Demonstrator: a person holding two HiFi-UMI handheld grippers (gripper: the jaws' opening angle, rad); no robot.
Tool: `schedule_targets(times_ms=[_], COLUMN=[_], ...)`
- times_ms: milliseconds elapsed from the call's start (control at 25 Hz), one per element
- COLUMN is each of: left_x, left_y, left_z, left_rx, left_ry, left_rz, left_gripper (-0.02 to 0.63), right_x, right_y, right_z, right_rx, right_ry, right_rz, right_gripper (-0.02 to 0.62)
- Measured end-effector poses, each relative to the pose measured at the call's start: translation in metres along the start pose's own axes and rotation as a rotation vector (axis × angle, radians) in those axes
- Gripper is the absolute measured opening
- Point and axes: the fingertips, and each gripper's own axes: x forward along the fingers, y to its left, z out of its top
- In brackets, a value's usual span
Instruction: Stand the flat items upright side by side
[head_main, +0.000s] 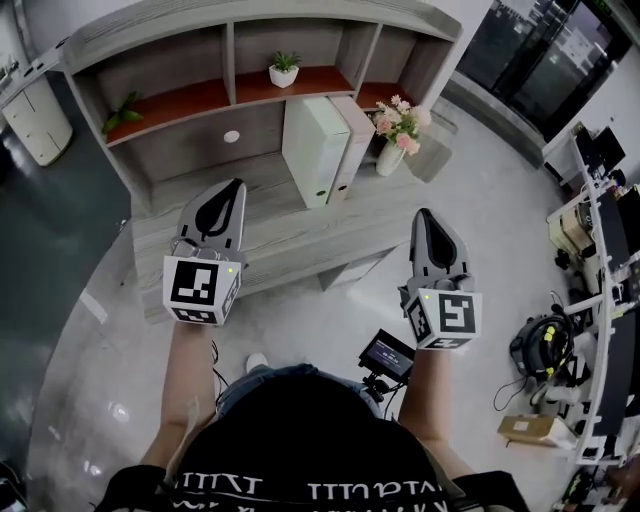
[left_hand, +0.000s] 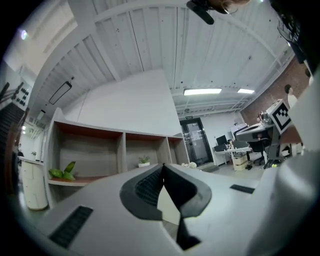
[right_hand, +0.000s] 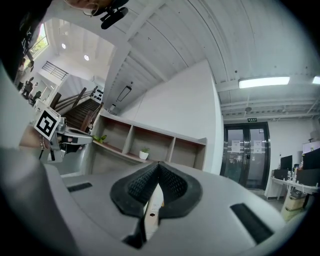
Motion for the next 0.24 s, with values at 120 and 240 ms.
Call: schedule_targets(times_ms=[120,240], left_x=[0.0008,0.0025], left_y=[-0.0028,-0.0041], left_z=[0.0011,0.0014], left_rx=[0.008,-0.006], left_ry=[0.003,0.001], left_rz=[0.011,0.023], left_gripper=[0.011,0.012], right_x=[0.0006,0.0026], right_y=[-0.0042,-0.0065], right_z=[0.0002,0.0009], right_rx=[-0.003,-0.011], right_ry=[-0.001,-0.006], right_rz=[0.001,0.008], right_gripper=[0.014,0.014])
